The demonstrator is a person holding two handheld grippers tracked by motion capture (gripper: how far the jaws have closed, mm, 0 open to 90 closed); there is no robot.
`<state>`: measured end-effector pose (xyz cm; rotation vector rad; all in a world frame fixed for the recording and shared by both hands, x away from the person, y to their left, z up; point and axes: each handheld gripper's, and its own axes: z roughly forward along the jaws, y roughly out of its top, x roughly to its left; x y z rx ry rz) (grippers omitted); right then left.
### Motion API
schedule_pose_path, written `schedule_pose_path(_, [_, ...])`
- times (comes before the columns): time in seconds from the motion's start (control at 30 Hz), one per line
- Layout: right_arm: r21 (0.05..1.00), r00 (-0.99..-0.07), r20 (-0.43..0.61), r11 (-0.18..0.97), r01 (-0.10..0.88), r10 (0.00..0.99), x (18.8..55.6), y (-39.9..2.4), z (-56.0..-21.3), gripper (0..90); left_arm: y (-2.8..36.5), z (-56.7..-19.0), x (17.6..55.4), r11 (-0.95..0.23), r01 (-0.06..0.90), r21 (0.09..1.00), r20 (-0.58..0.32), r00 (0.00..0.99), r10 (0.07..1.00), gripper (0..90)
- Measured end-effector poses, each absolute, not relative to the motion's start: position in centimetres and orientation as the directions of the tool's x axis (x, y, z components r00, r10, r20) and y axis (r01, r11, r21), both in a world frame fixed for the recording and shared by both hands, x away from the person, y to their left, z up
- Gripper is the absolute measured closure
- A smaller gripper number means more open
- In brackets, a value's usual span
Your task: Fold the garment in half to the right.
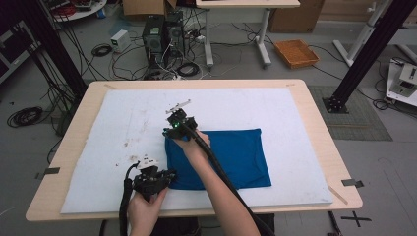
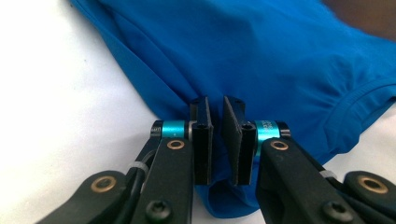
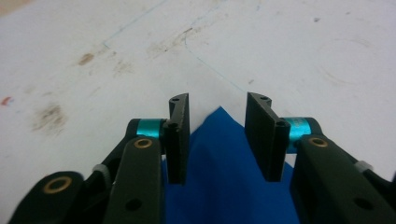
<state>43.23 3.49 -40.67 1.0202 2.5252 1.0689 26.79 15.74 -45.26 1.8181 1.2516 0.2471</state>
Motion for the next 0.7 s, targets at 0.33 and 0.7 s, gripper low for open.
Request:
schedule_pose_path(0.33, [0.613,-0.734,-0.056,0.604,0.510,0.677,44.9,6.9,-41.7,73.3,15.7,-45.3,26.7,-0.095,0.647,0.757,-0.298,0.470,0.831,81.4])
schedule_pose_path(0.7, [0.576,-0.745,-0.083,0.642,0.506,0.662,45.2,7.3,-42.6,89.1,15.7,-45.3,26.7,-0.095,0.646,0.758,-0.298,0.471,0.831,80.8])
